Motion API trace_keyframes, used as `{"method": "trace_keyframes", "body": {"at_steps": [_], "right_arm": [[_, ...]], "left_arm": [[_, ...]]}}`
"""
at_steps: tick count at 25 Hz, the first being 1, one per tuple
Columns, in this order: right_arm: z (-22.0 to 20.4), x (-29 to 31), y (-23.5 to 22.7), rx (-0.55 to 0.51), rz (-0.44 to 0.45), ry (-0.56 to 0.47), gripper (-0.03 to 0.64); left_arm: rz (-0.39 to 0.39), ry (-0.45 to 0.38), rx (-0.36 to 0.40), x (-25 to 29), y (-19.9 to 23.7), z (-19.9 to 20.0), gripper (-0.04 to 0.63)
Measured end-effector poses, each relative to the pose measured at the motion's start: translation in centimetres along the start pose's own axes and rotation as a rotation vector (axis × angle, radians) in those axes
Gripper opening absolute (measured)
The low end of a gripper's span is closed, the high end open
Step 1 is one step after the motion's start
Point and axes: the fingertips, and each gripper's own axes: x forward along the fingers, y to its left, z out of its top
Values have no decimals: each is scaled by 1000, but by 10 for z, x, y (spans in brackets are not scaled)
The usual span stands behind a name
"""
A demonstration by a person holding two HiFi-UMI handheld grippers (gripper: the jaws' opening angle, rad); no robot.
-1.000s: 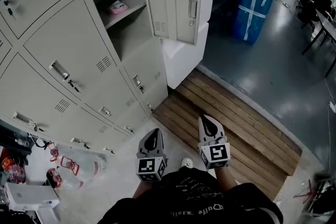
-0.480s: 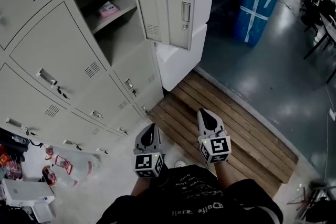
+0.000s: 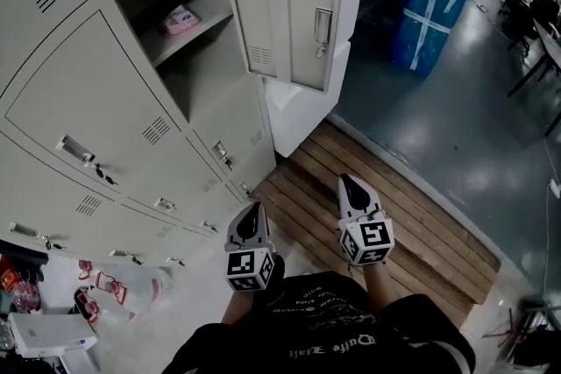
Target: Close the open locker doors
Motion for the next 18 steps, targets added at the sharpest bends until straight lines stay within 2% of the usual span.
{"method": "trace_keyframes", "body": {"at_steps": [6, 8, 12, 14, 18], "right_arm": [[15, 44, -13, 11, -67, -9, 15], [20, 58, -18, 26, -80, -11, 64], [32, 80, -23, 50, -97, -37, 77], [41, 89, -26, 59, -98, -66, 118], [53, 110, -39, 22, -146, -84, 144]], "left_arm": [[-42, 12, 27, 37, 35, 12, 8], [-57, 19, 19, 49, 48, 15, 8], [-101, 29, 38, 71, 67, 25, 8], [-130, 26, 37, 80, 73, 30, 7], [-186, 37, 52, 97, 85, 31, 7]]}}
